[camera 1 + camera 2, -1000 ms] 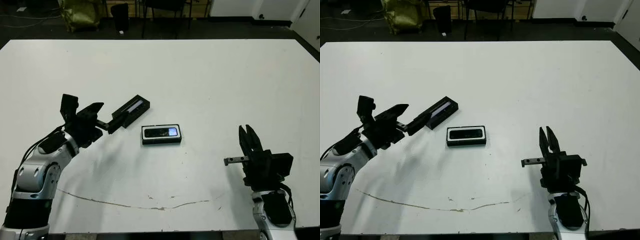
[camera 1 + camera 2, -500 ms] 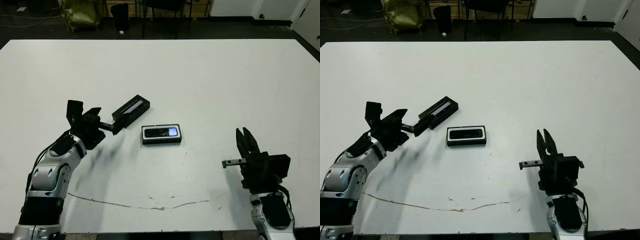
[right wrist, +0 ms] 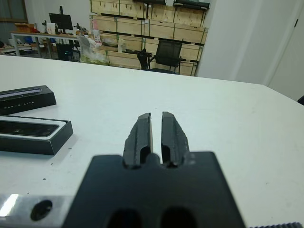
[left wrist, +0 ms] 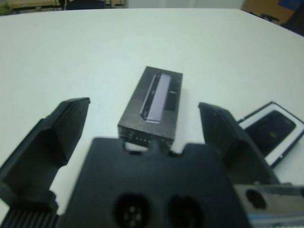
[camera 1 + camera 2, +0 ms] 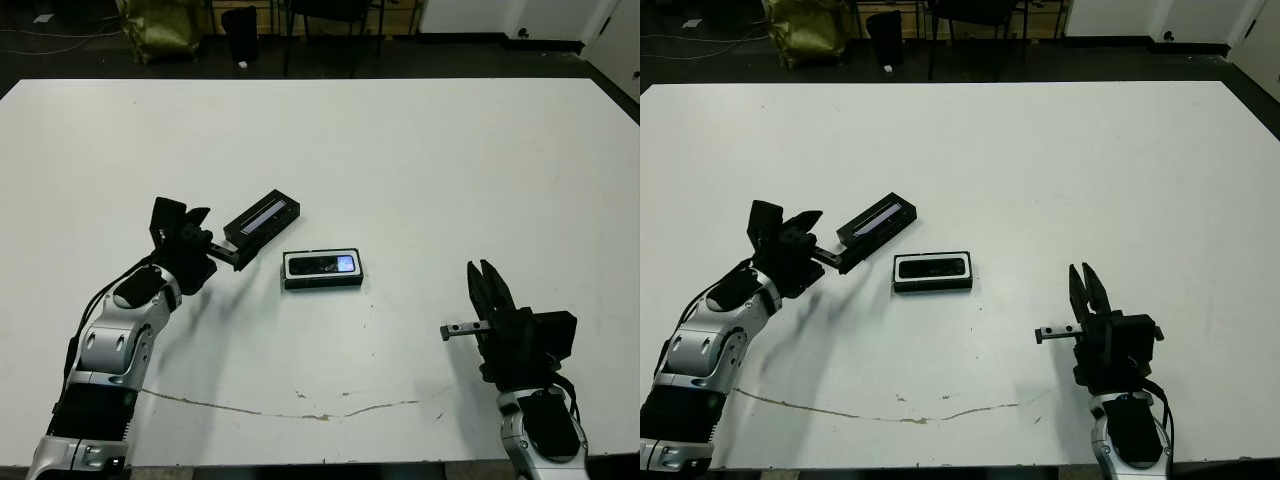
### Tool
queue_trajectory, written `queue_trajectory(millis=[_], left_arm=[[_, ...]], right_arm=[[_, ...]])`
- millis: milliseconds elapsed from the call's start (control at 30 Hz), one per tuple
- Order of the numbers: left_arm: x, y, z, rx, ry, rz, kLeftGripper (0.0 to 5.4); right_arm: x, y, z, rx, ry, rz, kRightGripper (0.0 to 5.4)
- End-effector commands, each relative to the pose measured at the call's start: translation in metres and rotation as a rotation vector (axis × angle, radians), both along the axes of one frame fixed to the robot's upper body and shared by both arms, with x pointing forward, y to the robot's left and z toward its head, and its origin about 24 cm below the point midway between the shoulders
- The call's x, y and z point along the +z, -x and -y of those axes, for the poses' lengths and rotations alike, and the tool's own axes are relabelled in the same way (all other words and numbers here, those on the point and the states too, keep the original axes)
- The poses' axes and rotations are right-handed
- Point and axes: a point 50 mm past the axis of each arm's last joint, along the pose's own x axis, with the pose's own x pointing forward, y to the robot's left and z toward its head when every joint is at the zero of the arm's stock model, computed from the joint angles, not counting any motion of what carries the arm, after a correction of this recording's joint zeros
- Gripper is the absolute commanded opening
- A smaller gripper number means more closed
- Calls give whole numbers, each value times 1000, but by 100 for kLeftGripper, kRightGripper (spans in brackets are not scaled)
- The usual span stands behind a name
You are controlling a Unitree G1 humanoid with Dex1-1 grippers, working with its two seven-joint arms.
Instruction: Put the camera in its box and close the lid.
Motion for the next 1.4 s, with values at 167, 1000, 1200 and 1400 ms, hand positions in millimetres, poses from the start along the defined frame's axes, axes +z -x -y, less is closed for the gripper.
queue_trajectory(millis=[167,1000,1200,1400], left_arm=[[-3,-7,-2,-19,-14,-52,537],[-6,-22,3,-47,-82,-142,537],[-8,-26,4,-53,-130,-140,537],[-11,-29,6,-54,-175,-144,537]], right_arm=[[-7,3,2,-9,-12,-38,0],[-8,2,-1,-3,-26,-33,0],[-8,2,-1,-4,-31,-42,0],[-9,2,0,8,-14,-29,0]])
